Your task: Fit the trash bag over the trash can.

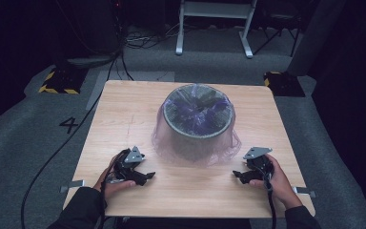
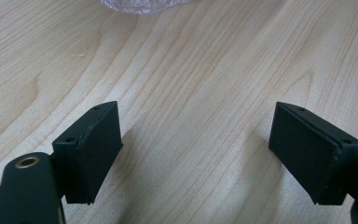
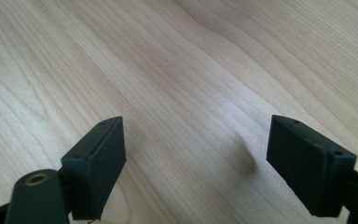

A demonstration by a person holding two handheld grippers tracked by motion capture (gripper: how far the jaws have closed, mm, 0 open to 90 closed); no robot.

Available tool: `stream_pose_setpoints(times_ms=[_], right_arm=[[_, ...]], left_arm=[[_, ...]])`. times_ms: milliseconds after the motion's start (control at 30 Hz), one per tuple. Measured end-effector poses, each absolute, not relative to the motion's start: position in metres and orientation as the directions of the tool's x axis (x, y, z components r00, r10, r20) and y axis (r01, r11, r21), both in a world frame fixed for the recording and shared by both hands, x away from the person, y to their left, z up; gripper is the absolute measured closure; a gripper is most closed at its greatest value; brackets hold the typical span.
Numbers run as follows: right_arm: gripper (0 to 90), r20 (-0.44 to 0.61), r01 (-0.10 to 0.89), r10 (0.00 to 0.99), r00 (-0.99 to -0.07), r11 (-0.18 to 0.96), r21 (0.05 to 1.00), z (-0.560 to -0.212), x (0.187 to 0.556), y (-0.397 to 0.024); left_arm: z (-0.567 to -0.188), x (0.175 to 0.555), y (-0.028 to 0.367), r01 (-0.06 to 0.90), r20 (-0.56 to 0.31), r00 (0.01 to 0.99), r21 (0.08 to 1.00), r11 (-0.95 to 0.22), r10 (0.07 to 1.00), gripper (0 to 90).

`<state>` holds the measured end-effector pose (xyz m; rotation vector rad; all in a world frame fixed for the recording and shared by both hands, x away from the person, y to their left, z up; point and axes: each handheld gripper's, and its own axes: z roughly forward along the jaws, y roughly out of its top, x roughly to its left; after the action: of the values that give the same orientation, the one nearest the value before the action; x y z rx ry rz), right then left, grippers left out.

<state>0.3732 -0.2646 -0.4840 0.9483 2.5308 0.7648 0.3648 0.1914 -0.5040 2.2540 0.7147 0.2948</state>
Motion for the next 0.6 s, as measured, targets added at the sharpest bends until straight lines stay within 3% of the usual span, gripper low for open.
stream_pose_setpoints(times_ms=[600], right_arm=[[16.2,-0.038,0.514,0.743,-0.668,0.497,0.699,-0.498,0.358,-0.296]], left_arm=[[-0.504,0.365,0.191,0.404,-0.004,0.818,0.715,-0.570,0.575,16.5]])
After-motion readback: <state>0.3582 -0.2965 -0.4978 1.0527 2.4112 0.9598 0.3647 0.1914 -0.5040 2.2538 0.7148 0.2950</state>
